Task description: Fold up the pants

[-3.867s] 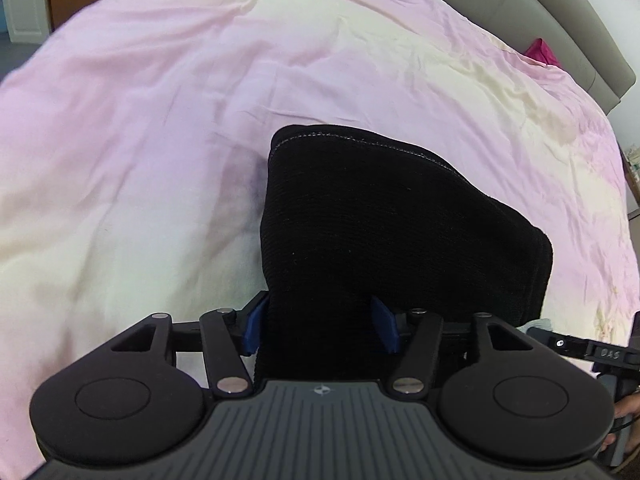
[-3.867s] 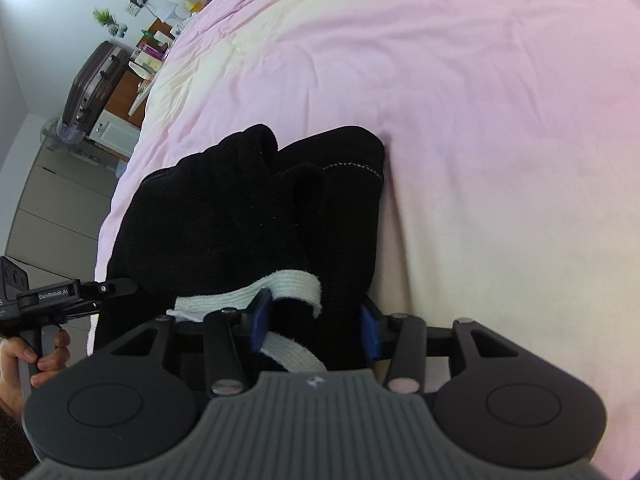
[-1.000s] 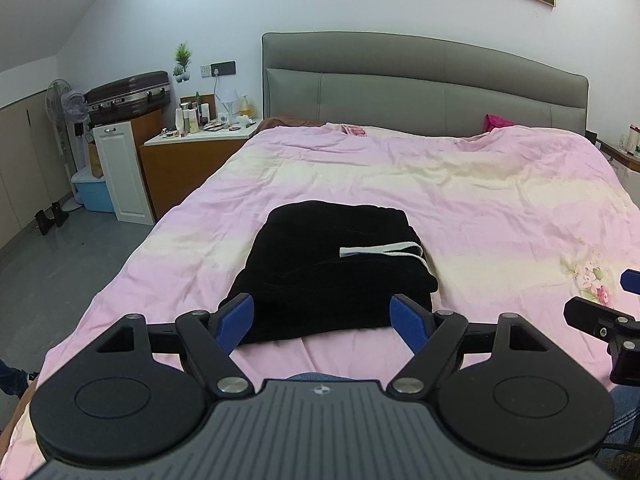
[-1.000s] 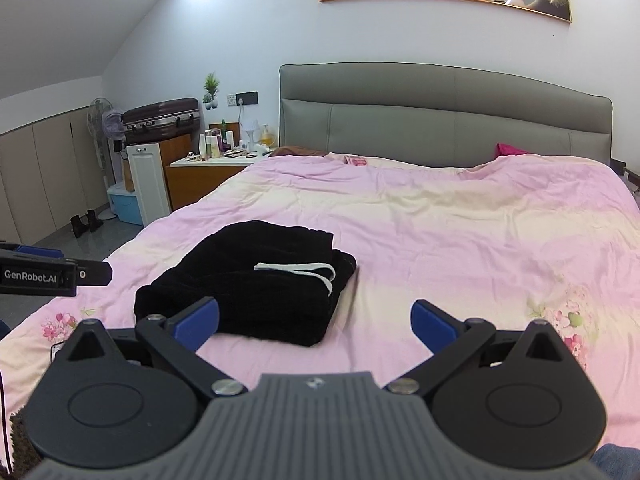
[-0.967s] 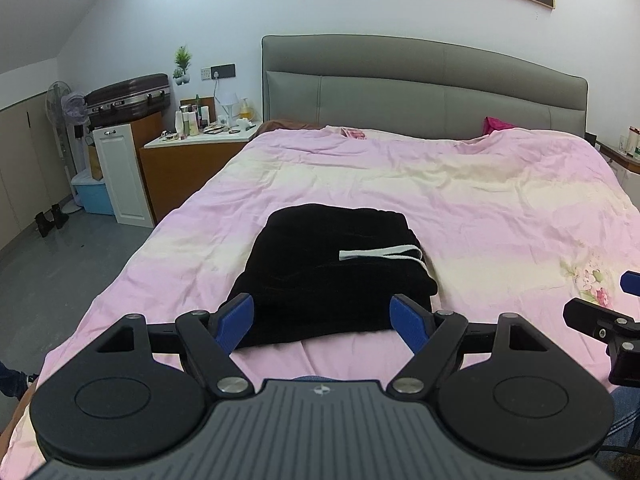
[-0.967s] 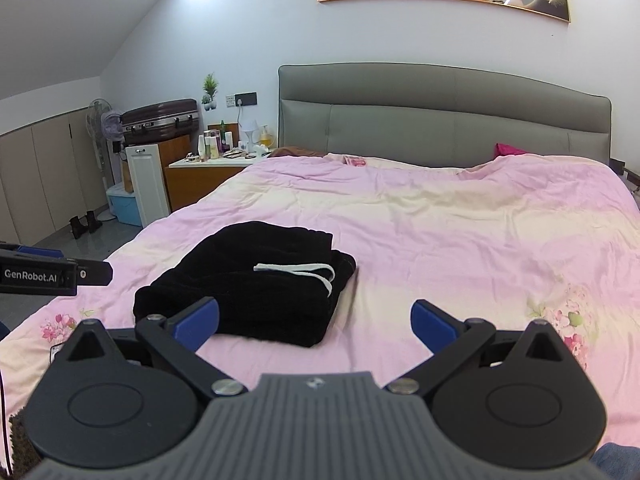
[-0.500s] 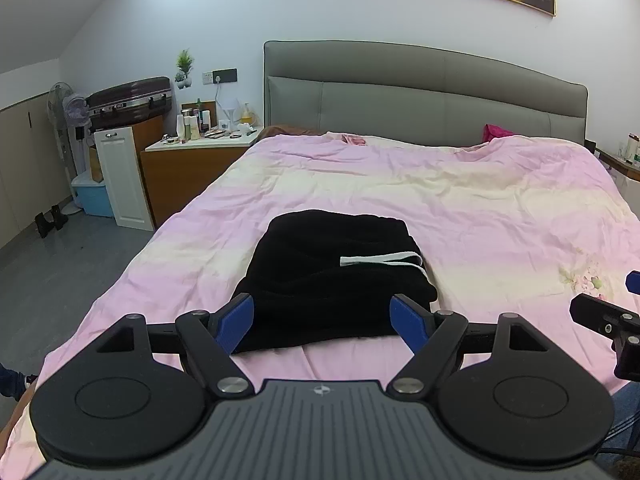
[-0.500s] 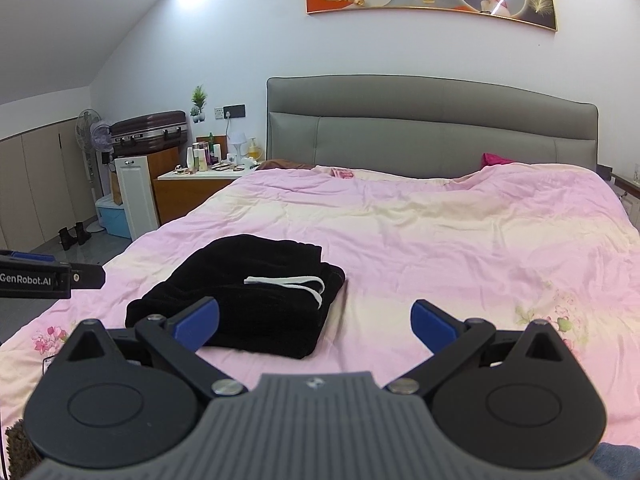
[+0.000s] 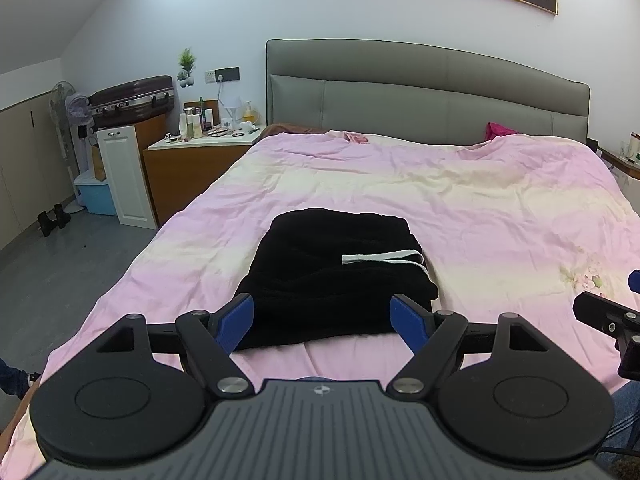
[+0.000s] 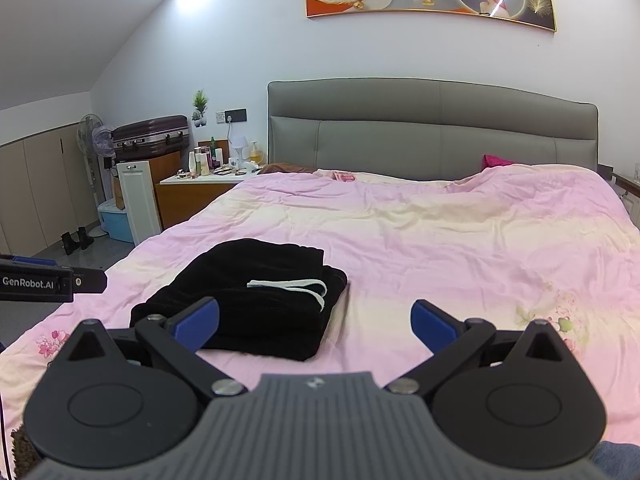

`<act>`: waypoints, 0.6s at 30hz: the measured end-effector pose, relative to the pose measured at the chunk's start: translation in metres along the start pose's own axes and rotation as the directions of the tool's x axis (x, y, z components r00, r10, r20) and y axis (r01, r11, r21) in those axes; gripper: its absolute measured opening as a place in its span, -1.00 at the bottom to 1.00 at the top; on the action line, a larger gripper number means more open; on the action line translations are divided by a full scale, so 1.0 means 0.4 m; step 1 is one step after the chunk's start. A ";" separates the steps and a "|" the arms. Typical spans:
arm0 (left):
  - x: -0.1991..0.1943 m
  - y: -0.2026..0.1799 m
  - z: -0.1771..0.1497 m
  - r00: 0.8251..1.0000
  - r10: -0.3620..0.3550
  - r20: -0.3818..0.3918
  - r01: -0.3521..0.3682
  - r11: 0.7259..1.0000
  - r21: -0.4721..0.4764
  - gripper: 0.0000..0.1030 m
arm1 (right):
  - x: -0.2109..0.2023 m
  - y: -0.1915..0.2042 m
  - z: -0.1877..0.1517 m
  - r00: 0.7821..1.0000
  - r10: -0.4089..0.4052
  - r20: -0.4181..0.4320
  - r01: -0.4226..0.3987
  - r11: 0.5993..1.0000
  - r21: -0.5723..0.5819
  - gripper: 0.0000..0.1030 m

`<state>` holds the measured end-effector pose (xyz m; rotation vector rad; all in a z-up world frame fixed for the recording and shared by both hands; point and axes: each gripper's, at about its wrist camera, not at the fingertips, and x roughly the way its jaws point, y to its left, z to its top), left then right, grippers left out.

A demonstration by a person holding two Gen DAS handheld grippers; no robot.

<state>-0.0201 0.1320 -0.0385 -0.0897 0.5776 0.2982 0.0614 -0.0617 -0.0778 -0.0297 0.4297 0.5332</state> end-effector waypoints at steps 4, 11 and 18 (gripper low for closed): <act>-0.001 -0.005 0.004 1.000 0.000 -0.005 0.000 1.000 0.006 0.77 | 0.000 0.002 0.002 1.000 0.001 -0.005 -0.001 1.000 0.004 0.90; 0.001 -0.009 0.008 1.000 0.000 -0.005 0.000 1.000 0.008 0.77 | -0.002 0.006 0.005 1.000 0.003 -0.003 -0.003 1.000 0.007 0.90; 0.005 -0.008 0.009 1.000 -0.002 -0.006 0.002 1.000 0.013 0.77 | -0.002 0.005 0.005 1.000 0.003 -0.003 -0.003 1.000 0.008 0.90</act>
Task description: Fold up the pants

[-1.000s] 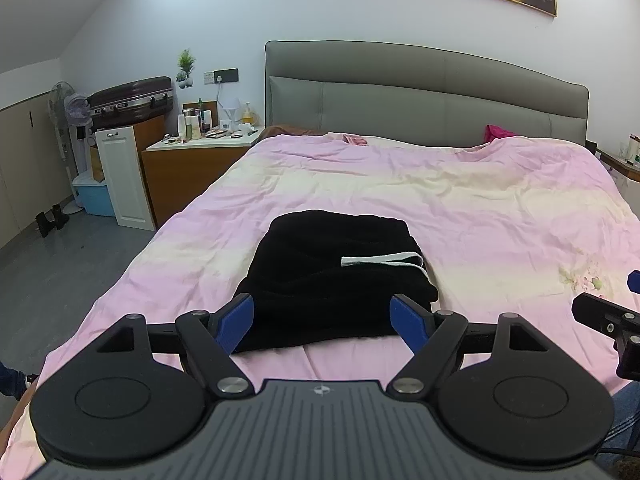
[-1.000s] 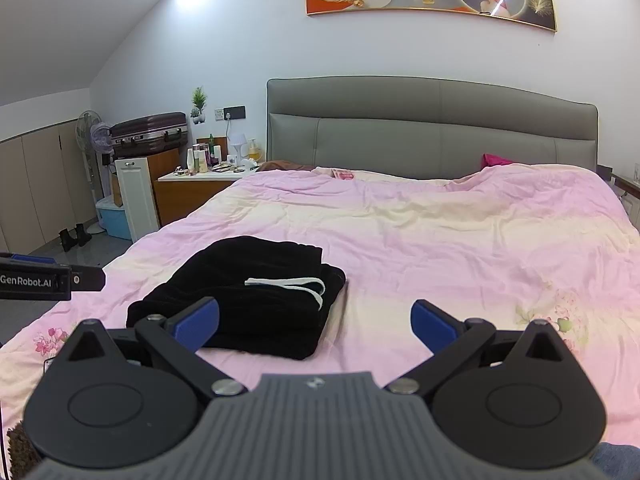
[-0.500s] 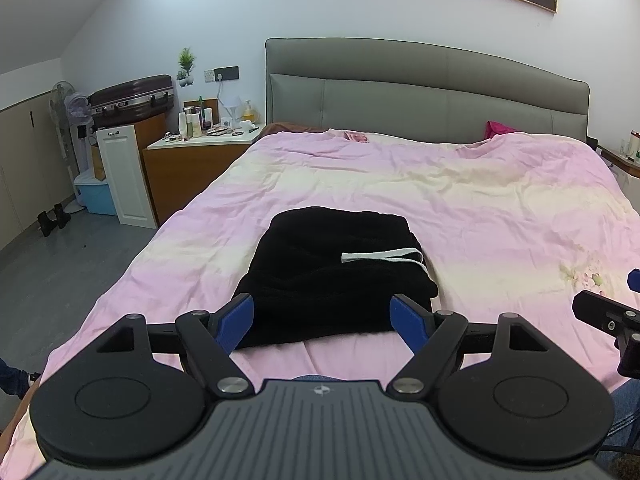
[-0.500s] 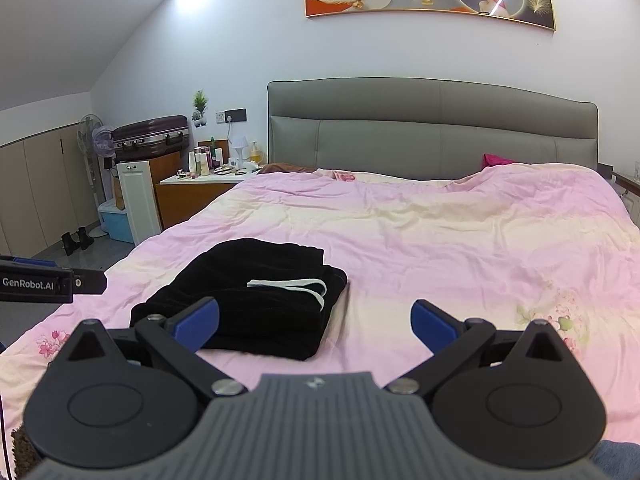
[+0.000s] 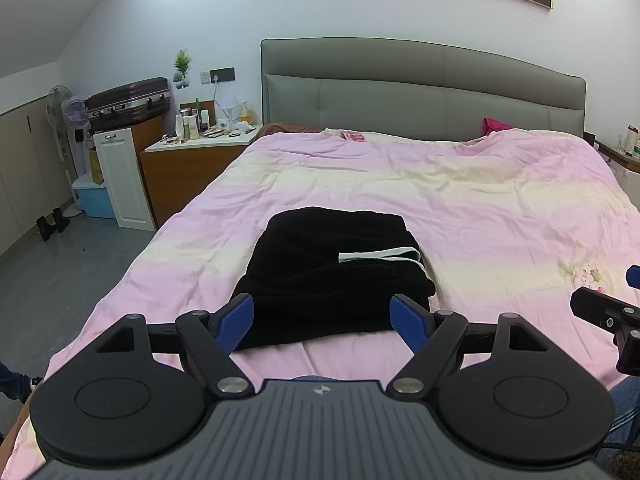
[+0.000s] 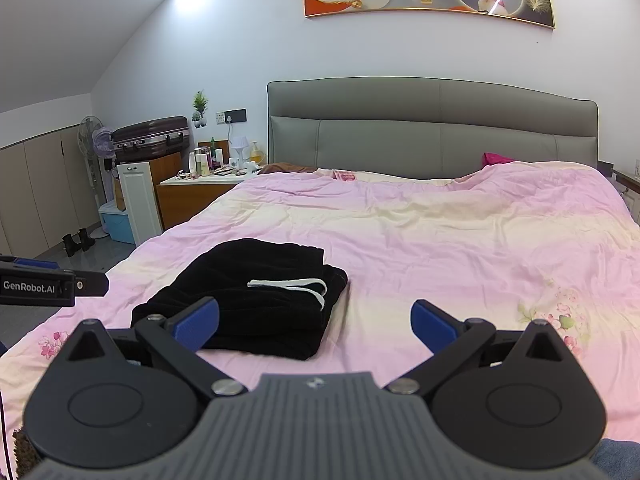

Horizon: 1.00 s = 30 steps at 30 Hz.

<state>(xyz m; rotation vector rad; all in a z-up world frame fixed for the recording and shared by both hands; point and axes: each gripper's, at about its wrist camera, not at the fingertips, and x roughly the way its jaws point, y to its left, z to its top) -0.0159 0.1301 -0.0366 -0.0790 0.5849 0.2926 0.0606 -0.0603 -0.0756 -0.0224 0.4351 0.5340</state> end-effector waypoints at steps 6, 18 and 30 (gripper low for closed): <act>-0.001 -0.003 0.000 1.000 0.002 0.001 -0.002 1.000 0.000 0.77 | -0.001 0.001 0.001 1.000 -0.001 0.001 0.001 1.000 0.003 0.90; 0.002 0.006 0.004 1.000 -0.007 0.002 0.007 1.000 0.002 0.77 | -0.003 0.009 0.005 1.000 -0.008 0.010 0.008 1.000 0.013 0.90; 0.011 0.024 0.008 1.000 -0.019 -0.007 0.019 1.000 0.014 0.77 | -0.006 0.016 0.002 1.000 -0.014 0.013 0.014 1.000 0.027 0.90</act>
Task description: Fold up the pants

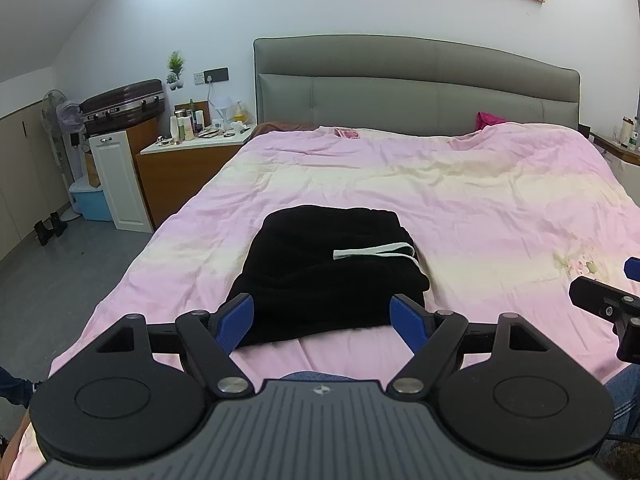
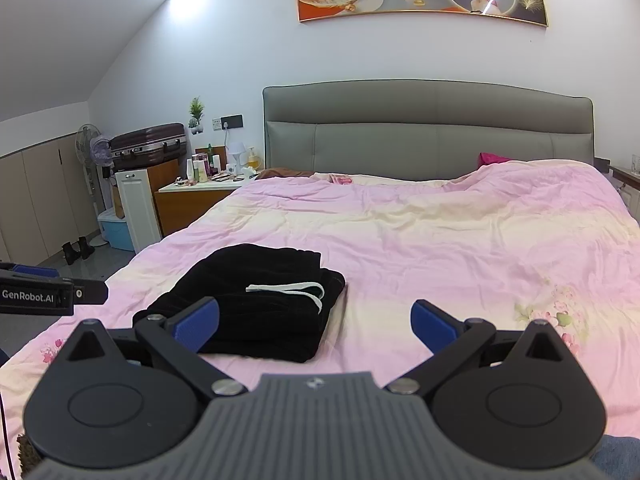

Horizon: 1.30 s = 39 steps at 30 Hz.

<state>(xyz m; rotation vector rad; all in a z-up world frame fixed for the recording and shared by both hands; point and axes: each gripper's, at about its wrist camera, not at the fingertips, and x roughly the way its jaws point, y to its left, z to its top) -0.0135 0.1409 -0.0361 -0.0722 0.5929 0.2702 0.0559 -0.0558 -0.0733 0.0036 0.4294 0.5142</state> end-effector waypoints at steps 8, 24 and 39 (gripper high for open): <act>0.003 0.009 0.002 1.000 -0.005 0.000 0.005 1.000 0.007 0.77 | 0.000 0.002 0.003 1.000 -0.005 -0.003 0.005 1.000 0.013 0.90; 0.010 0.043 0.006 1.000 -0.001 0.001 0.001 0.999 0.041 0.77 | -0.004 0.007 0.002 1.000 -0.010 0.003 0.010 1.000 0.017 0.90; 0.013 0.043 0.012 1.000 -0.016 -0.003 0.016 0.997 0.070 0.77 | -0.009 0.019 0.005 1.000 -0.012 0.003 0.012 0.999 0.035 0.90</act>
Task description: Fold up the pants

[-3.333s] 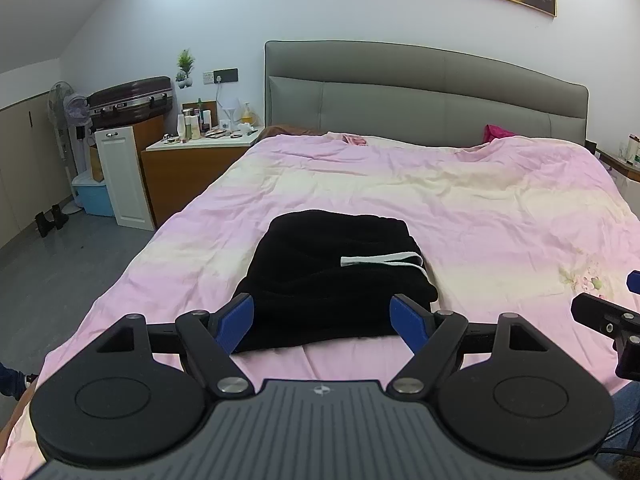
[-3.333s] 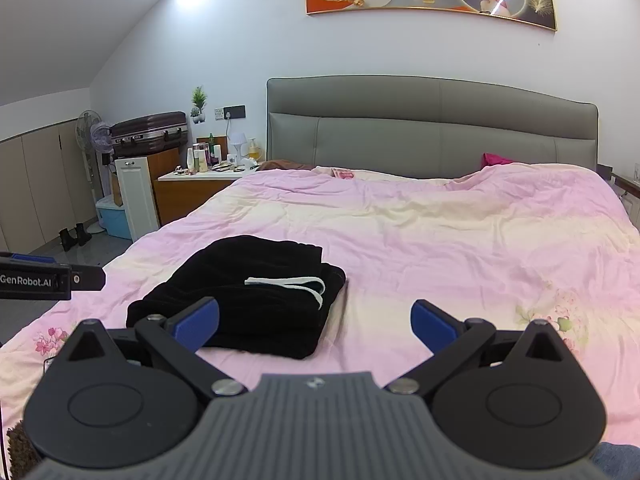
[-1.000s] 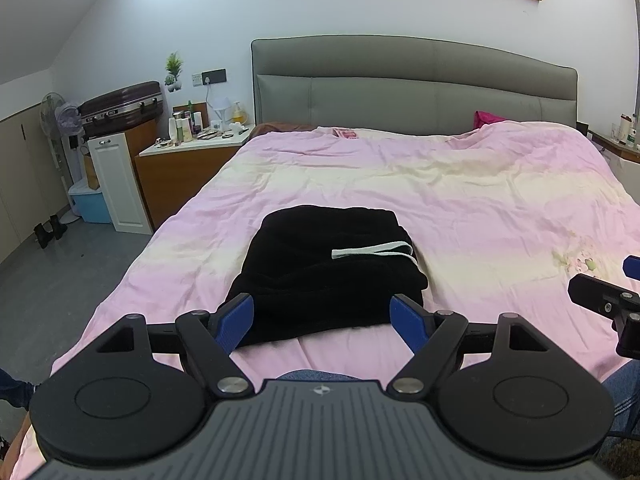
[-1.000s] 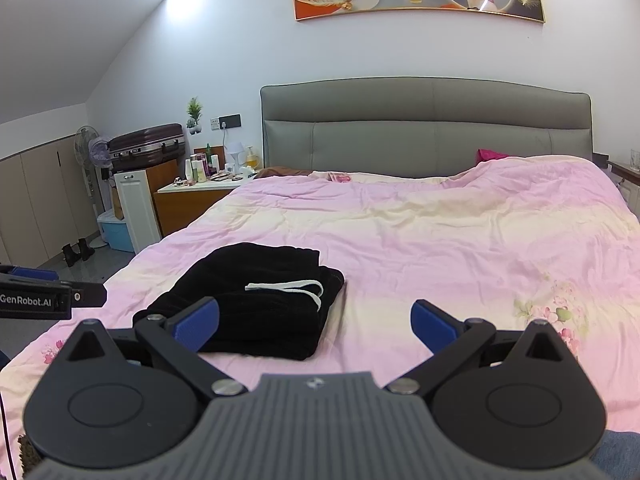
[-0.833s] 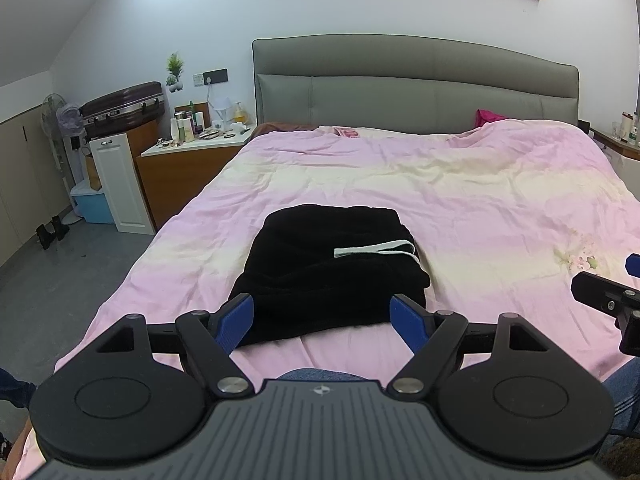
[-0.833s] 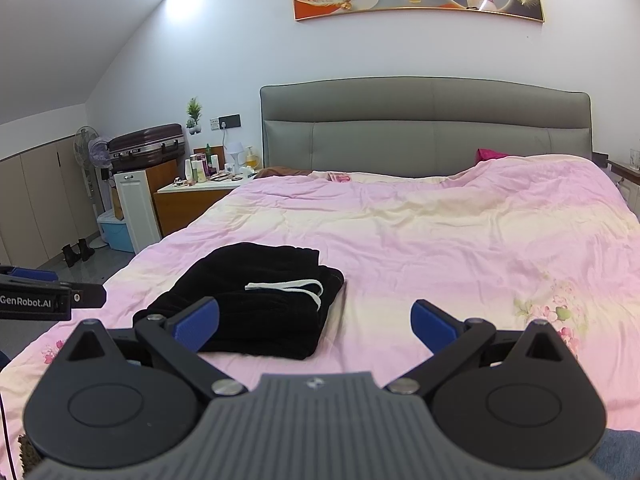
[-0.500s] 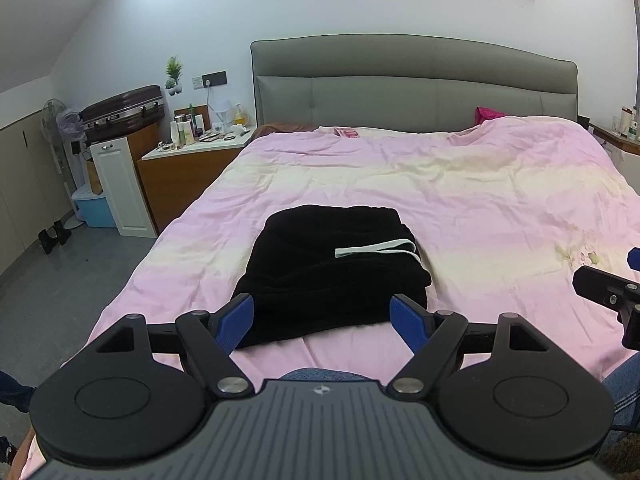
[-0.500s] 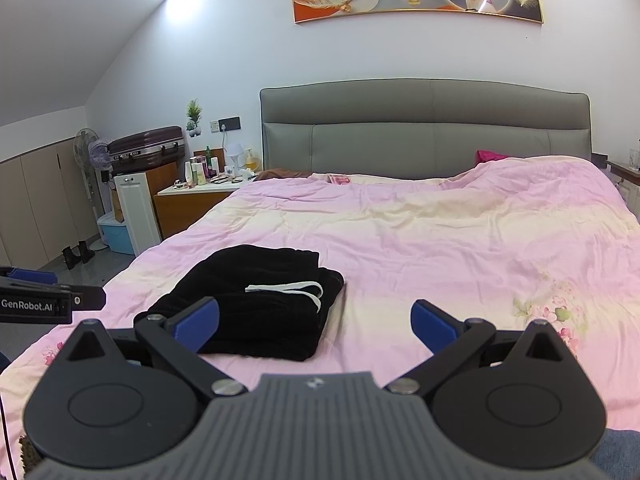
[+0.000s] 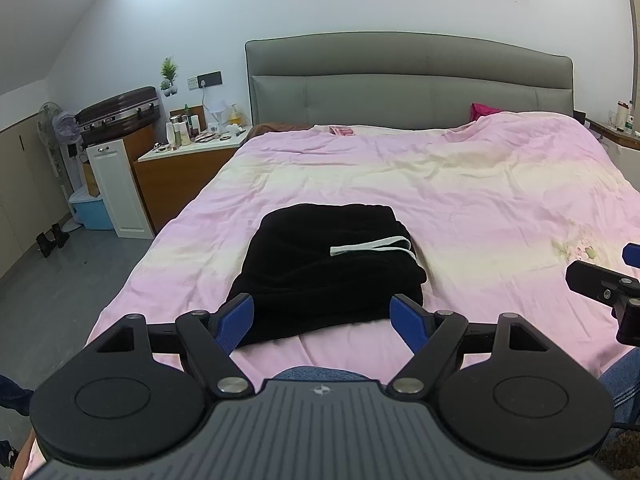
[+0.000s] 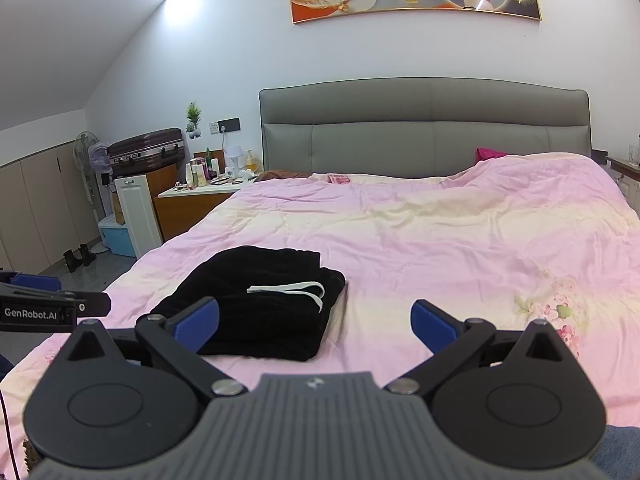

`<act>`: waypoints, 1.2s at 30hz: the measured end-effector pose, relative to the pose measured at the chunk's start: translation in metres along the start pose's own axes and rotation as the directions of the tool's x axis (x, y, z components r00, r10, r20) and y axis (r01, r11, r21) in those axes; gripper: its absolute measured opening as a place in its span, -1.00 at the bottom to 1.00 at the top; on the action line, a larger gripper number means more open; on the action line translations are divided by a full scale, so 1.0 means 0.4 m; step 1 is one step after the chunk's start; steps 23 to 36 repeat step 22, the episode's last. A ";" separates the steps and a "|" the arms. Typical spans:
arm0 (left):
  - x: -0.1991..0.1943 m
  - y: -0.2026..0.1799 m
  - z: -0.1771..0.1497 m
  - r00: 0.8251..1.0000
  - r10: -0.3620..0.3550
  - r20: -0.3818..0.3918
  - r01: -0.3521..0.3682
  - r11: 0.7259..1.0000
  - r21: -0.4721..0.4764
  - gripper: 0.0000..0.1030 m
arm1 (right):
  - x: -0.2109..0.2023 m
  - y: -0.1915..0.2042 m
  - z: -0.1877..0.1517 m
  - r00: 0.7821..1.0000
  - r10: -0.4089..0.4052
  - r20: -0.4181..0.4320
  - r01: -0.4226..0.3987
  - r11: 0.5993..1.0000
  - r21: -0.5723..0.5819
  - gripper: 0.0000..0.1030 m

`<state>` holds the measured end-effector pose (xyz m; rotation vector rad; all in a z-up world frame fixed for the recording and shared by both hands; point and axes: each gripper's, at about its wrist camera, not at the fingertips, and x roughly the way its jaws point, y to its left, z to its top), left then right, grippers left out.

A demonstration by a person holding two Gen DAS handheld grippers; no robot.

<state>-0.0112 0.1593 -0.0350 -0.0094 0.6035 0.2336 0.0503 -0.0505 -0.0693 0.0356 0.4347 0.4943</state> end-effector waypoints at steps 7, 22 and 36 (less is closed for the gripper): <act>0.007 -0.009 0.004 1.000 -0.019 0.003 0.019 1.000 0.015 0.74 | 0.007 0.006 0.001 1.000 -0.009 -0.017 0.009 1.000 0.011 0.90; 0.005 -0.020 0.007 0.999 -0.032 0.030 0.031 0.998 0.056 0.74 | 0.009 0.005 -0.001 1.000 -0.012 -0.026 0.013 0.999 0.032 0.90; 0.005 -0.020 0.007 0.999 -0.032 0.030 0.031 0.998 0.056 0.74 | 0.009 0.005 -0.001 1.000 -0.012 -0.026 0.013 0.999 0.032 0.90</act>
